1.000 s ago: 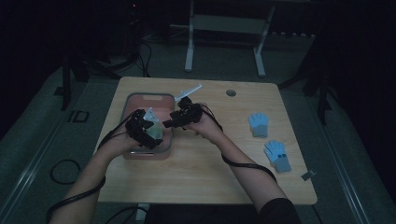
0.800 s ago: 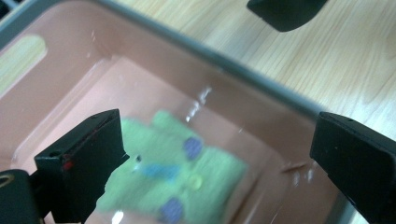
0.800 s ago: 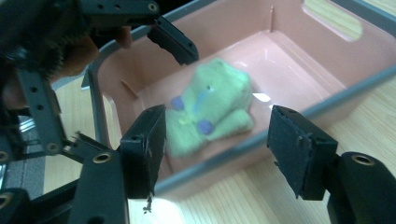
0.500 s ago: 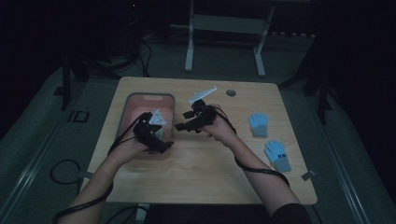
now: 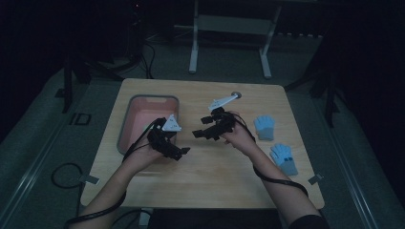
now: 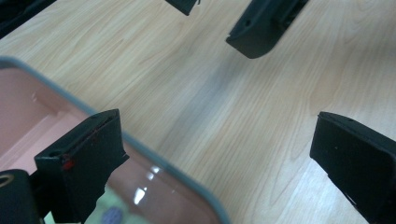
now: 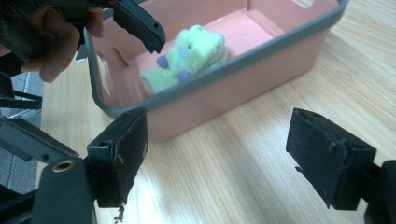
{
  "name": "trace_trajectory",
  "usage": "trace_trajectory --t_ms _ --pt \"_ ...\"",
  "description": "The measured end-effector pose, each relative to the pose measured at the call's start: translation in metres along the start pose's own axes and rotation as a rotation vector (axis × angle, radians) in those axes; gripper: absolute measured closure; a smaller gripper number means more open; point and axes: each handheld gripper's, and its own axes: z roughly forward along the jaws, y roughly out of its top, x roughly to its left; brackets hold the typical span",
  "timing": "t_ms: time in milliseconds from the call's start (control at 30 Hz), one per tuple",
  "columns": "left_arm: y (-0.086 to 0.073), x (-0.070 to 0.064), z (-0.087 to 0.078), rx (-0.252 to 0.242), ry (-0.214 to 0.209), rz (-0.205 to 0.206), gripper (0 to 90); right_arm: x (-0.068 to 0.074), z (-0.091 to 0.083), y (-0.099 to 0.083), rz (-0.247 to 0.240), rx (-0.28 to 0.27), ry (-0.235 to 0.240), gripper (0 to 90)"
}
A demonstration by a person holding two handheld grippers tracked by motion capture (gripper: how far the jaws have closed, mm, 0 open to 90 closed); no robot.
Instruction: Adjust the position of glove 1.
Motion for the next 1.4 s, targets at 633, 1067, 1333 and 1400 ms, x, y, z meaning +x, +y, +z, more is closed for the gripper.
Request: trace_trajectory --t_ms 633,1067,1333,1400 --pt "0.01 -0.052 0.031 -0.052 -0.097 0.056 2.7 -0.021 -0.051 -0.053 0.052 -0.067 -0.123 15.1" --pt "0.0 -0.078 0.06 -0.076 -0.142 0.054 2.7 -0.034 -0.08 -0.087 0.08 -0.091 -0.233 26.6" --pt "-0.015 -0.085 0.073 -0.091 -0.187 0.039 2.7 -0.052 -0.111 -0.11 0.128 -0.127 -0.333 37.7" --pt "-0.019 -0.086 0.075 -0.094 -0.182 0.039 2.7 -0.057 -0.119 -0.116 0.143 -0.133 -0.369 39.0"
